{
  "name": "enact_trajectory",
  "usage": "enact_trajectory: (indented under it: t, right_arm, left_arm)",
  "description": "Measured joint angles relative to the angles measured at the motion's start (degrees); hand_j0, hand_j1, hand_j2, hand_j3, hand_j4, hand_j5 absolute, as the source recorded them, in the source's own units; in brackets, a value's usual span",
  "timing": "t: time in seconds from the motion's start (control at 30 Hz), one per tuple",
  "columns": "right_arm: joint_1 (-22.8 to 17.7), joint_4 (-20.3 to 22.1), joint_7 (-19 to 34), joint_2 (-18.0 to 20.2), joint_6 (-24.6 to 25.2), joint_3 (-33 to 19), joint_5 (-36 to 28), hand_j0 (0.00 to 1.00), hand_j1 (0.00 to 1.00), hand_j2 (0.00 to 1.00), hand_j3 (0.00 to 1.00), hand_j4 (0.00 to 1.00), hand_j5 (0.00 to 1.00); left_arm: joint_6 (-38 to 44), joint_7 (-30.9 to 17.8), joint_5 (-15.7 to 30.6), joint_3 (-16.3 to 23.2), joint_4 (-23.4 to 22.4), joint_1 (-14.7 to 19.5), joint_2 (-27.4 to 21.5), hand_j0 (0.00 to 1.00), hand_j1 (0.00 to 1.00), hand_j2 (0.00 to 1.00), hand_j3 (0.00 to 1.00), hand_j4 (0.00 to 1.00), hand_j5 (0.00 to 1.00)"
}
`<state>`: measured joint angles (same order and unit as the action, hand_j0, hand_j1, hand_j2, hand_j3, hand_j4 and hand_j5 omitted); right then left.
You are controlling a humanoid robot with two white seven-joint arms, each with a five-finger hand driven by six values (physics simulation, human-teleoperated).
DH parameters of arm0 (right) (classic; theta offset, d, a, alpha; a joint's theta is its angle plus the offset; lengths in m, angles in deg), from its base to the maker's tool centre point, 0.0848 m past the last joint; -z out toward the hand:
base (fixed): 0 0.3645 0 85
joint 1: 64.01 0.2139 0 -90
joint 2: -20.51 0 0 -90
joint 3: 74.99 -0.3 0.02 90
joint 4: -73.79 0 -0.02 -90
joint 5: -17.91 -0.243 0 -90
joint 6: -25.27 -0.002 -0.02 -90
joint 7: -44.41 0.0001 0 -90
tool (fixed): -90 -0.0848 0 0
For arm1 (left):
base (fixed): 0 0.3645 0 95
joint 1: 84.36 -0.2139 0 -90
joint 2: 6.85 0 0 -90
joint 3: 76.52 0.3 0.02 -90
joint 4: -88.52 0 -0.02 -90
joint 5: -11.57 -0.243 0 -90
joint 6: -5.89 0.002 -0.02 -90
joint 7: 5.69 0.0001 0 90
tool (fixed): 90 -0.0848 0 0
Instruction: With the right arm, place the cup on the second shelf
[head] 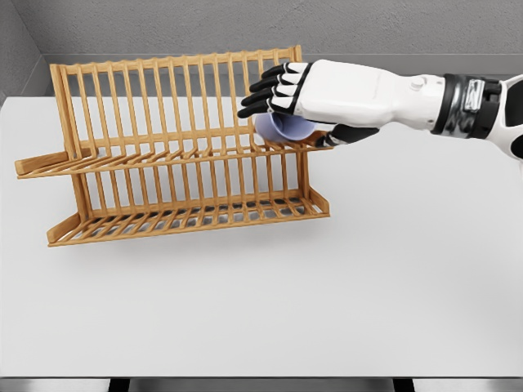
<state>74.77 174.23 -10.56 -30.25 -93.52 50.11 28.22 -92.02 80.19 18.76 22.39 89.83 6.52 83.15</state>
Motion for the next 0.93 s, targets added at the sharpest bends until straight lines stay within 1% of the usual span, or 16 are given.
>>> enact_trajectory:
  t: [0.13, 0.17, 0.23, 0.27, 0.3, 0.33, 0.43, 0.47, 0.53, 0.57, 0.6, 0.67, 0.77, 0.93]
  right_arm:
    - [-0.1, 0.0, 0.0, 0.9, -0.9, -1.0, 0.1, 1.0, 1.0, 1.0, 1.0, 1.0, 1.0]
    - [-0.3, 0.0, 0.0, 1.4, -1.5, -2.2, 0.1, 1.0, 1.0, 1.0, 1.0, 1.0, 1.0]
    - [-2.2, 0.0, 0.0, 2.6, -2.9, -5.3, 0.1, 1.0, 1.0, 1.0, 1.0, 1.0, 1.0]
    - [-3.6, 0.0, 0.0, 3.1, -3.3, -7.4, 0.1, 1.0, 1.0, 1.0, 1.0, 1.0, 1.0]
    - [-5.8, 0.0, 0.0, 3.6, -3.7, -10.0, 0.1, 1.0, 1.0, 1.0, 1.0, 1.0, 1.0]
    - [-9.5, 0.0, 0.0, 3.9, -4.0, -13.3, 0.0, 1.0, 1.0, 1.0, 1.0, 1.0, 1.0]
    - [-15.3, 0.0, 0.0, 4.4, -5.6, -21.9, 0.2, 1.0, 1.0, 1.0, 1.0, 1.0, 1.0]
    - [-16.6, 0.0, 0.0, 4.7, -5.8, -24.1, 0.1, 1.0, 1.0, 1.0, 1.0, 1.0, 1.0]
    - [-20.7, 0.0, 0.0, 5.5, -6.1, -27.7, 0.2, 1.0, 1.0, 1.0, 1.0, 1.0, 1.0]
    - [-21.7, 0.0, 0.0, 5.8, -6.2, -29.1, 0.2, 1.0, 1.0, 1.0, 1.0, 1.0, 1.0]
    - [-22.7, 0.0, 0.0, 6.0, -6.3, -30.2, 0.1, 1.0, 1.0, 1.0, 1.0, 1.0, 1.0]
    - [-23.2, 0.0, 0.0, 6.1, -6.3, -31.6, 0.1, 1.0, 1.0, 1.0, 1.0, 1.0, 1.0]
    - [-24.7, 0.0, 0.0, 5.9, -6.4, -32.4, 0.1, 1.0, 1.0, 1.0, 1.0, 1.0, 1.0]
    - [-24.8, 0.0, 0.0, 5.6, -6.4, -32.8, 0.1, 1.0, 1.0, 1.0, 1.0, 1.0, 1.0]
  left_arm:
    - [0.0, 0.0, 0.0, 0.0, 0.0, 0.0, 0.0, 1.0, 1.0, 1.0, 1.0, 1.0, 1.0]
    - [0.0, 0.0, 0.0, 0.0, 0.0, -0.1, 0.0, 1.0, 1.0, 1.0, 1.0, 1.0, 1.0]
    - [0.0, 0.0, 0.0, 0.0, 0.0, -0.1, 0.0, 1.0, 1.0, 1.0, 1.0, 1.0, 1.0]
    - [0.0, 0.0, 0.0, 0.0, 0.0, 0.0, 0.0, 1.0, 1.0, 1.0, 1.0, 1.0, 1.0]
    - [0.0, 0.0, 0.0, 0.0, 0.0, -0.1, 0.0, 1.0, 1.0, 1.0, 1.0, 1.0, 1.0]
    - [0.0, 0.0, 0.0, 0.0, 0.0, -0.1, 0.0, 1.0, 1.0, 1.0, 1.0, 1.0, 1.0]
    - [0.0, 0.0, 0.0, 0.0, 0.0, -0.1, 0.0, 1.0, 1.0, 1.0, 1.0, 1.0, 1.0]
    - [0.0, 0.0, 0.0, 0.0, 0.0, -0.1, 0.0, 1.0, 1.0, 1.0, 1.0, 1.0, 1.0]
    - [0.0, 0.0, 0.0, 0.0, 0.0, 0.0, 0.0, 1.0, 1.0, 1.0, 1.0, 1.0, 1.0]
    - [0.0, 0.0, 0.0, 0.0, 0.0, 0.0, 0.0, 1.0, 1.0, 1.0, 1.0, 1.0, 1.0]
    - [0.0, 0.0, 0.0, 0.0, 0.0, -0.1, 0.0, 1.0, 1.0, 1.0, 1.0, 1.0, 1.0]
    - [0.0, 0.0, 0.0, 0.0, 0.0, -0.1, 0.0, 1.0, 1.0, 1.0, 1.0, 1.0, 1.0]
    - [0.0, 0.0, 0.0, 0.0, 0.0, -0.1, 0.0, 1.0, 1.0, 1.0, 1.0, 1.0, 1.0]
    - [0.0, 0.0, 0.0, 0.0, 0.0, -0.1, 0.0, 1.0, 1.0, 1.0, 1.0, 1.0, 1.0]
